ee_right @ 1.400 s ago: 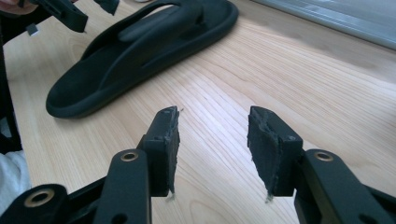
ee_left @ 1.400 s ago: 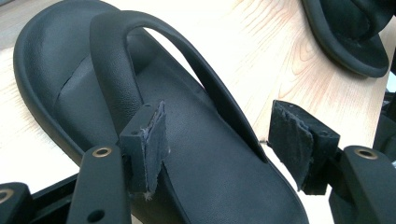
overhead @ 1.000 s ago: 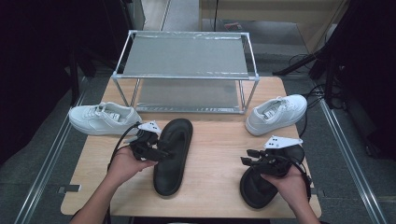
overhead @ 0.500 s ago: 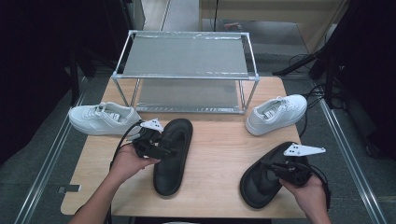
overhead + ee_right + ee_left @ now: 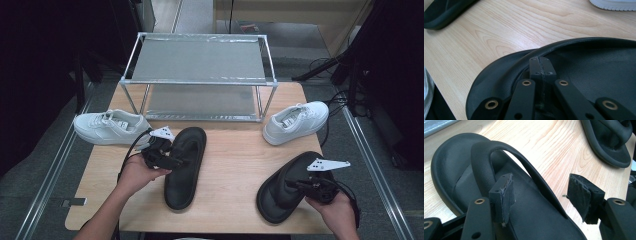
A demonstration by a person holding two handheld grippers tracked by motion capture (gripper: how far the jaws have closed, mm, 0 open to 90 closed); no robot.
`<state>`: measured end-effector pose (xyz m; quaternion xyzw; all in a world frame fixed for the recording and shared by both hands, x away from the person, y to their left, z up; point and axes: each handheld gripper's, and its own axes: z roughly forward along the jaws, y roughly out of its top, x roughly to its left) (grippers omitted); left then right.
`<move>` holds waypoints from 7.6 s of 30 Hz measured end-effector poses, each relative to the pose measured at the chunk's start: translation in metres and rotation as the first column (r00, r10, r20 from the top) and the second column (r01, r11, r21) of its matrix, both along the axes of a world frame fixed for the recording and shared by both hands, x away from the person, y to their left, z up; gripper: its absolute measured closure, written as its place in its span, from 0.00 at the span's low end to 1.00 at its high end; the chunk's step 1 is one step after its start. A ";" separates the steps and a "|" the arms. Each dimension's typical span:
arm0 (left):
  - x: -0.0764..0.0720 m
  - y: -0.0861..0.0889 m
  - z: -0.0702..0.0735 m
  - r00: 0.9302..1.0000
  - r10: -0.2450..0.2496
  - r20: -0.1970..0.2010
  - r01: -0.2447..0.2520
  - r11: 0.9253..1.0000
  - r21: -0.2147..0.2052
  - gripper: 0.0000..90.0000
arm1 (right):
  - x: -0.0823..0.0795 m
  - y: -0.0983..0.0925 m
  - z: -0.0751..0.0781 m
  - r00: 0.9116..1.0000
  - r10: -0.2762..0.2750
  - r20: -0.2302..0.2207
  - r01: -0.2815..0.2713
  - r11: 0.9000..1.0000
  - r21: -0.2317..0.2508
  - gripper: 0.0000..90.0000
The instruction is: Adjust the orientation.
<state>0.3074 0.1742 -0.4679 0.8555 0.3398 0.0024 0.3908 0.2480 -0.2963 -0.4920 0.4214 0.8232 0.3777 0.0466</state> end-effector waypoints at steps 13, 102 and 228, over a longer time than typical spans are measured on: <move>-0.003 0.003 0.001 1.000 0.015 0.010 -0.015 1.000 -0.005 0.42 | 0.008 0.014 -0.002 1.000 0.006 -0.016 -0.006 0.999 0.038 1.00; -0.006 0.020 0.002 0.998 0.067 0.015 -0.066 0.997 -0.042 0.43 | 0.041 0.091 -0.009 0.954 0.301 0.020 -0.300 0.954 -0.021 0.88; -0.011 0.052 -0.049 0.977 0.164 -0.134 -0.160 0.986 0.042 0.90 | 0.091 0.180 -0.004 0.975 0.221 -0.014 -0.221 0.975 0.026 0.98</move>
